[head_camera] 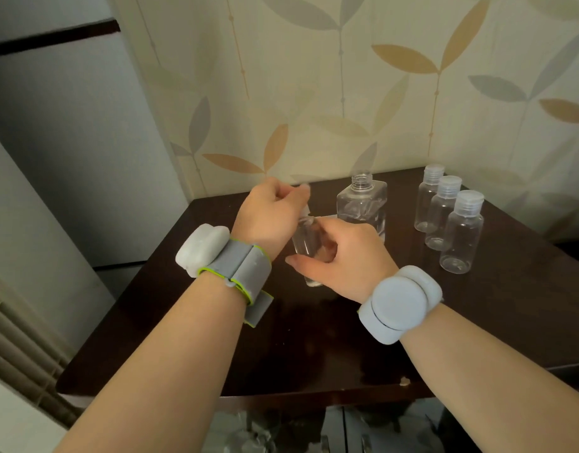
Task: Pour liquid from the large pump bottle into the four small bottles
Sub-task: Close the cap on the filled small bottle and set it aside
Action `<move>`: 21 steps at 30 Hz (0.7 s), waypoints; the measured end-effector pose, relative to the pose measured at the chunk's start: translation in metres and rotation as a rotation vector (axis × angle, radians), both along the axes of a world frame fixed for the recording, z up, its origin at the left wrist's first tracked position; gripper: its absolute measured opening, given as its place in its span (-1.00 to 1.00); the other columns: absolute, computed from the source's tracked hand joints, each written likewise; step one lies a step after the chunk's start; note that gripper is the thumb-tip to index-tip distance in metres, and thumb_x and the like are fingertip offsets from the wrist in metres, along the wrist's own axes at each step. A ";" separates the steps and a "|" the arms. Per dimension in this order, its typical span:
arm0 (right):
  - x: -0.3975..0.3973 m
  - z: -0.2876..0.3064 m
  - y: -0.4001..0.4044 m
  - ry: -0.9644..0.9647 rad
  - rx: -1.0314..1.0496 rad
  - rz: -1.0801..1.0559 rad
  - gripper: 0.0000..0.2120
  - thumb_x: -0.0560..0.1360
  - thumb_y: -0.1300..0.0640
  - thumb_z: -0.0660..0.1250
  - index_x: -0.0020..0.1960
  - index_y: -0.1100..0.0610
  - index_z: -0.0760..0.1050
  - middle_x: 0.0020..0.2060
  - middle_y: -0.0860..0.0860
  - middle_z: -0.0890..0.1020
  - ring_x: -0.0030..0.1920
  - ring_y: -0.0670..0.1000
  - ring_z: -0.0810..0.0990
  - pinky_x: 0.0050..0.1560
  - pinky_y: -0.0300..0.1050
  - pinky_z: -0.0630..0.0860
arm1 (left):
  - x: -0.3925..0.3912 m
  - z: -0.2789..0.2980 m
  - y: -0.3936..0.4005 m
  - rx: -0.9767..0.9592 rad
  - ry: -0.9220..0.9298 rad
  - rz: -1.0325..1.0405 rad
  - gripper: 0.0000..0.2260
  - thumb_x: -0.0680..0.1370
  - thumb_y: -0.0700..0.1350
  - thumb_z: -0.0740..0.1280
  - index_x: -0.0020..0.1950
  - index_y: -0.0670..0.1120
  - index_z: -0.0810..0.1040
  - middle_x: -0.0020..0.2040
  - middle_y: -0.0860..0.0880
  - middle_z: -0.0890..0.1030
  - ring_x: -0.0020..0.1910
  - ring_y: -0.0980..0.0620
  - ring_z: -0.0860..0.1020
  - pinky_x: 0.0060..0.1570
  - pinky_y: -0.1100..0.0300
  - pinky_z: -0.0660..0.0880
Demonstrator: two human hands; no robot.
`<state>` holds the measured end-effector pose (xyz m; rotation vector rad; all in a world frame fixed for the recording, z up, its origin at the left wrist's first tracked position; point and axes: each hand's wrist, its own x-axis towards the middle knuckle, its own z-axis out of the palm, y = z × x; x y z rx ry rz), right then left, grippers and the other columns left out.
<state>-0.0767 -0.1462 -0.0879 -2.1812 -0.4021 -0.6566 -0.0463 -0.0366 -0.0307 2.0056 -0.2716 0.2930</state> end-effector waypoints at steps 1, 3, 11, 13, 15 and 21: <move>0.000 0.000 0.000 0.009 0.010 -0.014 -0.70 0.30 -0.05 0.47 -0.13 0.05 0.42 -0.45 -0.23 0.38 -0.37 -0.34 0.45 -0.30 -0.55 0.31 | 0.000 0.001 -0.001 0.126 -0.037 0.096 -0.70 0.50 0.14 0.24 -0.29 -0.04 0.37 -0.31 0.04 0.47 -0.19 -0.04 0.45 -0.18 0.15 0.33; 0.000 0.001 -0.002 0.043 0.024 -0.056 -0.64 0.27 -0.08 0.48 -0.13 0.03 0.37 -0.42 -0.21 0.41 -0.41 -0.25 0.44 -0.34 -0.49 0.34 | 0.001 0.006 -0.002 0.372 -0.139 0.250 -0.55 0.43 0.33 0.18 -0.17 -0.08 0.38 -0.33 0.05 0.43 -0.21 -0.04 0.41 -0.28 0.15 0.23; -0.001 0.004 -0.002 0.084 -0.047 -0.132 -0.56 0.28 -0.03 0.49 -0.15 0.04 0.22 -0.36 -0.18 0.38 -0.25 0.02 0.49 -0.26 -0.10 0.38 | 0.004 0.017 -0.014 1.017 -0.154 0.267 -0.45 0.47 0.32 0.11 -0.46 -0.11 0.31 -0.46 -0.04 0.37 -0.49 0.00 0.30 -0.48 0.21 0.09; -0.002 0.004 -0.002 0.091 -0.050 -0.134 -0.57 0.29 -0.02 0.48 -0.15 0.04 0.21 -0.35 -0.14 0.40 -0.22 0.05 0.51 -0.23 -0.06 0.43 | 0.004 0.019 -0.019 1.058 -0.091 0.214 -0.53 0.55 0.18 0.10 -0.35 -0.17 0.39 -0.28 -0.10 0.47 -0.34 -0.10 0.41 -0.43 0.18 0.21; -0.003 0.004 -0.001 0.077 -0.044 -0.119 -0.57 0.30 -0.03 0.48 -0.15 0.05 0.22 -0.36 -0.15 0.39 -0.28 -0.02 0.48 -0.31 -0.18 0.37 | 0.005 0.023 -0.018 1.080 -0.086 0.157 -0.63 0.58 0.01 0.11 -0.35 -0.15 0.37 -0.27 -0.08 0.45 -0.33 -0.08 0.39 -0.43 0.22 0.21; -0.006 0.004 -0.001 0.053 0.098 -0.026 -0.64 0.28 0.01 0.51 -0.18 0.03 0.32 -0.49 -0.20 0.37 -0.50 -0.25 0.45 -0.44 -0.40 0.30 | 0.003 0.030 -0.009 1.099 -0.262 0.115 -0.63 0.54 -0.06 0.11 -0.47 -0.10 0.25 -0.46 -0.04 0.29 -0.48 0.05 0.23 -0.47 0.27 0.07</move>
